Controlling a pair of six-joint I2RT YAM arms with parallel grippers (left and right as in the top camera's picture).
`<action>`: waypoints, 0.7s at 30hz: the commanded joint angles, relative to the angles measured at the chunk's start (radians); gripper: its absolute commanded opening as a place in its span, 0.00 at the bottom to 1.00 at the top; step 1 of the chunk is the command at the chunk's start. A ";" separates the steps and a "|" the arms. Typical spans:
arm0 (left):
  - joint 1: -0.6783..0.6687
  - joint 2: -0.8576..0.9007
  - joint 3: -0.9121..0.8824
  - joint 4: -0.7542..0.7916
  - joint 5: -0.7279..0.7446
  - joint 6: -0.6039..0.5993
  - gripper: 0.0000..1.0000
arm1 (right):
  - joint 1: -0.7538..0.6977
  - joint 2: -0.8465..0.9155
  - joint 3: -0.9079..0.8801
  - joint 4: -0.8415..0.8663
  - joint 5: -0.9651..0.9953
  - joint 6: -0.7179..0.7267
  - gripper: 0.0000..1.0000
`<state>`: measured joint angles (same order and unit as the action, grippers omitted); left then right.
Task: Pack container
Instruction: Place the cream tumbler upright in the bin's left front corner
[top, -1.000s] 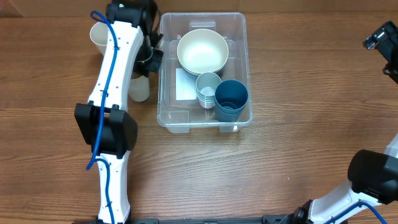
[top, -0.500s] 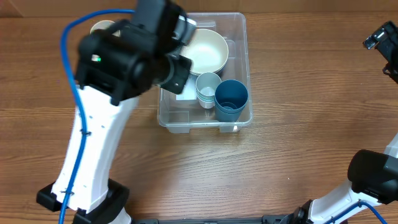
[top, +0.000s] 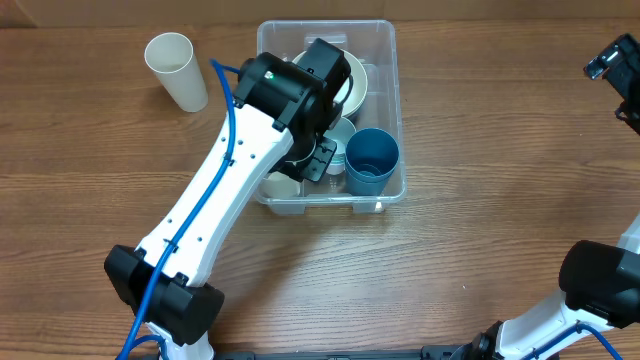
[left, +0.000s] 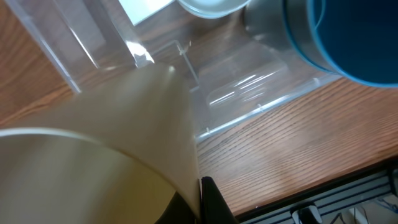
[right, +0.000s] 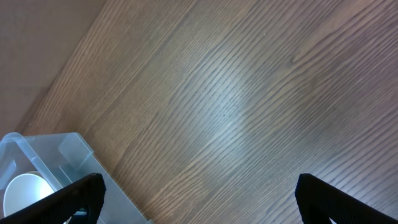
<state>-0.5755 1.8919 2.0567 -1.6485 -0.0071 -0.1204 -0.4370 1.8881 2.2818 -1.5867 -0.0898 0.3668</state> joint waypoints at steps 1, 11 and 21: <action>-0.001 -0.001 -0.101 0.065 0.008 -0.018 0.04 | 0.002 -0.014 0.021 0.006 -0.001 0.008 1.00; -0.001 -0.001 -0.282 0.198 0.008 -0.017 0.38 | 0.002 -0.014 0.021 0.006 -0.002 0.008 1.00; -0.001 -0.002 -0.035 0.175 -0.031 0.039 0.62 | 0.002 -0.014 0.021 0.006 -0.001 0.008 1.00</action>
<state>-0.5755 1.8996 1.8694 -1.4528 -0.0116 -0.1017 -0.4370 1.8881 2.2818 -1.5864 -0.0898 0.3668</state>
